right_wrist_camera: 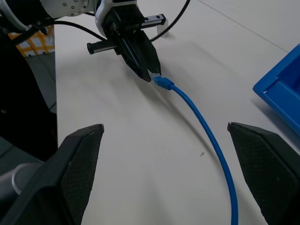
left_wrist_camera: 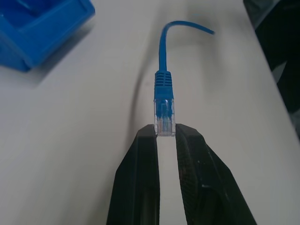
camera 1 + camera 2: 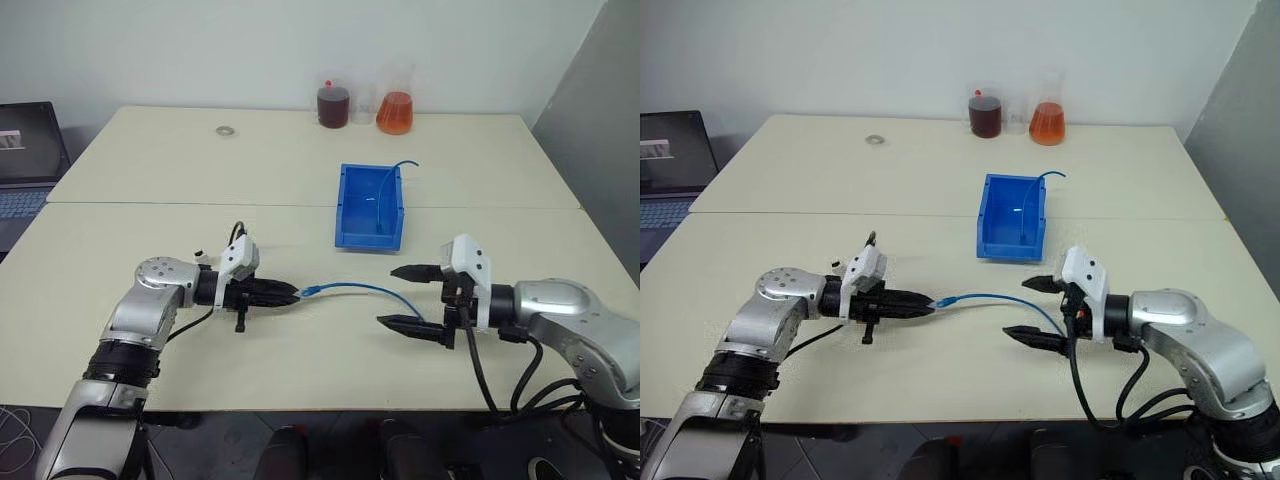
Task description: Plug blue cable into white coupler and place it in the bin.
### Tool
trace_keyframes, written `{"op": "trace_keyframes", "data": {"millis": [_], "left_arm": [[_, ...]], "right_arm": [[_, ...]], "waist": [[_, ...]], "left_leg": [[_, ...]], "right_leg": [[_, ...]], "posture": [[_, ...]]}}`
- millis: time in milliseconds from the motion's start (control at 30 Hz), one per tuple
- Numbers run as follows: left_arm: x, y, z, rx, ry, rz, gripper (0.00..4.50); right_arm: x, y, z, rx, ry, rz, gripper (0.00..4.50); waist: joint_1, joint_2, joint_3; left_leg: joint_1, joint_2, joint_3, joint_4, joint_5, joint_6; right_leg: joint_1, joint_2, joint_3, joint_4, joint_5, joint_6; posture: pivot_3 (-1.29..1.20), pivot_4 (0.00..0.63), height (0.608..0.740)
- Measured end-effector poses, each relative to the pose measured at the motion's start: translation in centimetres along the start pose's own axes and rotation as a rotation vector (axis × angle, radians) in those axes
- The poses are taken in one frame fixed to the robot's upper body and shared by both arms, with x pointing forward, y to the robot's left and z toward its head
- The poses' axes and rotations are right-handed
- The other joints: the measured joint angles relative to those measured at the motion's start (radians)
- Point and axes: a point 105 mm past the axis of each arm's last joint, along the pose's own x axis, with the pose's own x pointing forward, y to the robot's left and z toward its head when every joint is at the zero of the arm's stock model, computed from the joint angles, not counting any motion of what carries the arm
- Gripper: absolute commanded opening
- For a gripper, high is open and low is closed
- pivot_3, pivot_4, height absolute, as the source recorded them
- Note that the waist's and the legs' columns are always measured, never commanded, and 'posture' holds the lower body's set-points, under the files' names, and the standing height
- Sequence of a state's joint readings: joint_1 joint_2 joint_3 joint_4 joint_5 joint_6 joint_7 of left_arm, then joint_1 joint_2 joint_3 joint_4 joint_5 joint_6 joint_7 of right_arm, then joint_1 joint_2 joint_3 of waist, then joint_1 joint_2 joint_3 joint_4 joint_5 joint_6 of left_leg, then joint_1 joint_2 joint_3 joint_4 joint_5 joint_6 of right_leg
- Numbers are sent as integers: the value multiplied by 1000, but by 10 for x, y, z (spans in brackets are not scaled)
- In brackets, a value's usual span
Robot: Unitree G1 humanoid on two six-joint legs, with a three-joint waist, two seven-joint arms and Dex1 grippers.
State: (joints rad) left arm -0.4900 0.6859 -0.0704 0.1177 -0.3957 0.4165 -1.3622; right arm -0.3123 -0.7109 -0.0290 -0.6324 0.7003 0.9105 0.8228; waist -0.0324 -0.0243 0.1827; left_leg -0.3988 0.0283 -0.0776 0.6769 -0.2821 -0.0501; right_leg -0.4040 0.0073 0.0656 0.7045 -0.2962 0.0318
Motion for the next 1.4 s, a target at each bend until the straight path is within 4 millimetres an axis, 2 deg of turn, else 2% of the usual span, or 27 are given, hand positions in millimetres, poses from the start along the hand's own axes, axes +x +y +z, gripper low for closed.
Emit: {"op": "trace_keyframes", "data": {"millis": [33, 267, 333, 433, 633, 733, 800, 900, 1133, 1267, 1400], "left_arm": [[0, -1, 8, -22, -28, 15, 237], [-3, 3, 31, -266, -195, 116, 237], [4, -3, 44, -377, -307, 100, 237], [11, -11, 54, -448, -365, 69, 237], [16, -24, 67, -553, -428, 8, 237], [17, -32, 74, -583, -423, -63, 237], [16, -37, 77, -595, -415, -100, 237], [15, -38, 75, -604, -399, -107, 237], [27, -40, 71, -628, -359, -147, 237], [32, -39, 80, -609, -370, -178, 237], [36, -40, 79, -618, -362, -198, 237]], "right_arm": [[-3, 2, 3, 22, -10, 2, 4500], [-13, 10, 14, 169, -78, -10, 4500], [-13, 10, 16, 266, -140, -37, 4500], [-12, 10, 12, 346, -155, -51, 4500], [-13, -11, 8, 537, -232, -124, 4500], [-14, -26, 12, 653, -301, -111, 4500], [-14, -29, 16, 702, -328, -83, 4500], [-14, -29, 18, 728, -335, -61, 4500], [4, -19, 30, 718, -330, 33, 4500], [19, -11, 36, 710, -329, 93, 4500], [24, -10, 39, 681, -320, 113, 4500]], "waist": [[0, 0, 0], [-1, 0, 0], [0, 0, 0], [0, 0, 0], [-2, 0, 0], [-2, 0, 0], [-2, 0, 0], [-1, 0, 0], [-1, 0, 0], [-1, 0, 0], [-1, 0, 0]], "left_leg": [[0, 0, 0, 0, 0, 0], [1, 0, 0, 0, 0, 0], [0, 0, 0, 0, 0, 0], [0, 0, 0, 0, 0, 0], [1, 0, 1, 1, 0, 0], [1, 0, 2, 1, 0, -1], [1, 0, 2, 1, 0, 0], [1, 0, 2, 0, 0, 0], [1, 0, 2, 0, 0, -1], [1, 0, 3, 0, 0, -1], [0, 0, 2, 0, 0, -1]], "right_leg": [[0, 0, 0, 0, 0, 0], [0, 1, 0, 1, 0, 0], [0, 0, 0, 1, 0, 0], [0, 0, 1, 1, 0, 0], [0, 1, 2, 2, 0, 0], [0, 1, 2, 3, 0, 0], [0, 1, 3, 3, 0, 0], [0, 1, 3, 2, 0, 0], [0, 2, 3, 2, 0, 0], [-1, 2, 3, 1, 0, 0], [-1, 2, 3, 0, 0, 0]], "posture": [[0, 150, 740], [0, 150, 740], [0, 150, 740], [0, 150, 740], [0, 150, 740], [0, 150, 740], [0, 150, 740], [0, 150, 740], [0, 150, 740], [0, 150, 740], [0, 150, 740]]}}
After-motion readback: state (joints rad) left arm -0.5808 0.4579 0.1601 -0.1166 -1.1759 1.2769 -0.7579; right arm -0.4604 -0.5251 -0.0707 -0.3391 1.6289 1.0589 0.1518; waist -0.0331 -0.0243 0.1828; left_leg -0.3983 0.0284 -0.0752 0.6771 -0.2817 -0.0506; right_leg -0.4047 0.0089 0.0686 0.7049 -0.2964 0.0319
